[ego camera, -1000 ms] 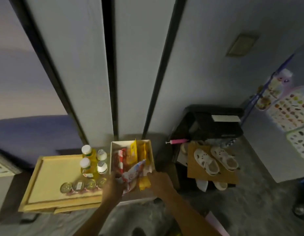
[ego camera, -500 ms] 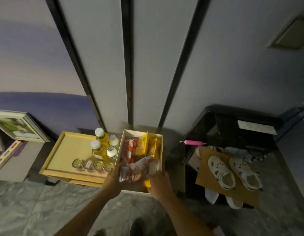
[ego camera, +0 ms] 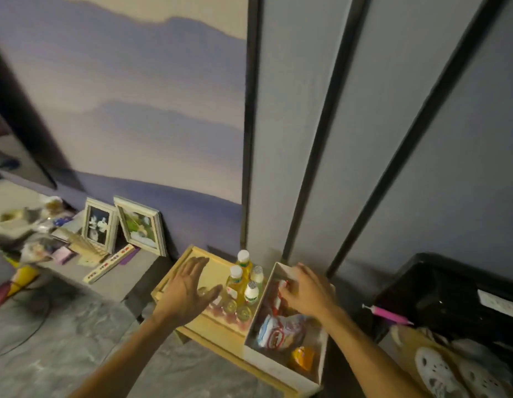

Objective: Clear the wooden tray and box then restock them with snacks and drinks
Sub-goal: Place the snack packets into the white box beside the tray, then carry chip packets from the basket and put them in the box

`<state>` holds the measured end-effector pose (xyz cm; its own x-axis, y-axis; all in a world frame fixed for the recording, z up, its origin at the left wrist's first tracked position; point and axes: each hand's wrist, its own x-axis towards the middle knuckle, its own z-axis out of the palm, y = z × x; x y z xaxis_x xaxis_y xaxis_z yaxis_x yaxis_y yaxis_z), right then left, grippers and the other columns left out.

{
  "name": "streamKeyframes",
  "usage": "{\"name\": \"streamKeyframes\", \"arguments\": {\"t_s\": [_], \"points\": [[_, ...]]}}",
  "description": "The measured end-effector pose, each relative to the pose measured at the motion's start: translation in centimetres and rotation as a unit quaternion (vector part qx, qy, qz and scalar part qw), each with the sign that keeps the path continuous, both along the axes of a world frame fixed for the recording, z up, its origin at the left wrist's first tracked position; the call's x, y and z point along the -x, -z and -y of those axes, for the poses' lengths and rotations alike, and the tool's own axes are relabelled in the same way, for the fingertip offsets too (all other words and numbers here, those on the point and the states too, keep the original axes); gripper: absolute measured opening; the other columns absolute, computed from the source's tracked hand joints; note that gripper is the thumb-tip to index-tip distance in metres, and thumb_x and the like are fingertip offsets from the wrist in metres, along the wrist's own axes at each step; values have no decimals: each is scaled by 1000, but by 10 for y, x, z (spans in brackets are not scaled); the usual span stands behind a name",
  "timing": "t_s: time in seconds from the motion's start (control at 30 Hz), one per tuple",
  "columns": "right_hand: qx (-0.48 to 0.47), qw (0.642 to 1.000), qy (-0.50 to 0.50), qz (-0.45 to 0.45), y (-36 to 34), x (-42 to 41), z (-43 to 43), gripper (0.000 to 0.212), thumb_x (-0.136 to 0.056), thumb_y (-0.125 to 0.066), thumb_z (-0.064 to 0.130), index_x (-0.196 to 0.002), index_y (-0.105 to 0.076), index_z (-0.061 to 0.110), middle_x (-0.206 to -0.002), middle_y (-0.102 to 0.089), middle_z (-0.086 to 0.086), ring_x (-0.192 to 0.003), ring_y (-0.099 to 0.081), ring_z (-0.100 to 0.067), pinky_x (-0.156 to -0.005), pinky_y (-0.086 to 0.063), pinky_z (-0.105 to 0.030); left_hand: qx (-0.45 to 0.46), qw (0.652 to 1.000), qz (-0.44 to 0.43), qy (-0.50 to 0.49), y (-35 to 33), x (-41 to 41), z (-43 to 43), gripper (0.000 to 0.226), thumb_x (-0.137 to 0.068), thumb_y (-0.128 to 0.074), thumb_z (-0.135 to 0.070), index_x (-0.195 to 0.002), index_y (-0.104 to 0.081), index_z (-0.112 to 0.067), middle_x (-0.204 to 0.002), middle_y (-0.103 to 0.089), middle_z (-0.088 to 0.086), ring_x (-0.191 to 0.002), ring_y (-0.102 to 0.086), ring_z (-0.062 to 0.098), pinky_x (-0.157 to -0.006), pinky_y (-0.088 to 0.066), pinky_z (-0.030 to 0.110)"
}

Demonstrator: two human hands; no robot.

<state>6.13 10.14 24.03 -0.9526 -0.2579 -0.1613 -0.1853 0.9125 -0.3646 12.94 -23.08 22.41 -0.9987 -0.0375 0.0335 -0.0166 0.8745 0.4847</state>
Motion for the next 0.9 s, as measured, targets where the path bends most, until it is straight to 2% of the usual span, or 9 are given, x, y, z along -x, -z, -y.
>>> {"name": "streamKeyframes", "arguments": {"t_s": [0.1,0.17,0.27,0.37,0.53,0.6,0.67,0.8,0.9], "points": [[-5,998,-51,-35,-43,20,69,85,-96,-56,68,-158,-38,14,-165,-38,-9,-149,-40,-28,-119,-39,-44,29,998,-22,-50,-33,-12,45,101,-87,-41,-88,-165,-26,-25,-172,-24,0,-161,-13,21,-128,-20,50],[-4,994,-94,-61,-61,27,123,92,-94,-49,75,-161,-33,15,-168,-32,-11,-152,-35,-28,-121,-36,-44,36,994,-33,-101,-51,-26,81,104,-87,-37,-90,-167,-17,-27,-175,-15,-2,-162,-5,20,-130,-12,51],[20,987,-147,-59,-80,29,206,100,-93,-43,81,-168,-18,19,-176,-14,-6,-160,-20,-28,-126,-27,-47,44,983,-47,-172,-79,-57,141,105,-85,-36,-91,-167,-15,-29,-175,-14,-2,-162,-7,21,-130,-11,52],[62,979,-190,-49,-96,19,286,103,-92,-49,79,-169,-11,23,-177,-7,-2,-161,-15,-28,-126,-27,-49,60,967,-59,-239,-98,-96,206,105,-84,-31,-92,-167,-14,-29,-175,-15,-1,-162,-9,21,-130,-13,52],[97,958,-262,-65,-122,-16,407,99,-88,-56,80,-164,-22,26,-168,-31,-4,-149,-38,-27,-117,-41,-46,63,935,-73,-341,-119,-164,303,103,-85,-32,-93,-166,-18,-30,-174,-19,-1,-160,-17,23,-129,-18,52],[99,952,-282,-74,-128,-30,453,107,-79,-48,94,-161,-26,30,-161,-41,-1,-140,-49,-23,-111,-49,-43,57,923,-78,-372,-122,-190,338,100,-88,-35,-90,-166,-20,-28,-174,-21,1,-159,-22,24,-128,-20,52],[89,945,-305,-77,-130,-40,499,123,-66,-28,106,-162,-25,29,-164,-38,-1,-144,-47,-24,-113,-48,-45,41,913,-70,-401,-117,-213,374,101,-88,-34,-90,-166,-20,-27,-172,-24,2,-157,-27,25,-128,-22,53],[80,932,-346,-71,-135,-67,576,101,-83,-50,86,-161,-28,25,-161,-42,-2,-141,-48,-24,-112,-47,-43,16,898,-37,-439,-94,-255,435,107,-84,-28,-95,-165,-22,-25,-170,-29,3,-153,-33,25,-127,-25,53],[54,923,-377,-61,-132,-84,628,101,-87,-48,83,-164,-25,22,-169,-32,-4,-151,-37,-27,-119,-39,-46,12,886,-28,-463,-83,-273,473,107,-84,-31,-95,-165,-23,-26,-170,-31,1,-152,-35,23,-126,-27,52]]}}
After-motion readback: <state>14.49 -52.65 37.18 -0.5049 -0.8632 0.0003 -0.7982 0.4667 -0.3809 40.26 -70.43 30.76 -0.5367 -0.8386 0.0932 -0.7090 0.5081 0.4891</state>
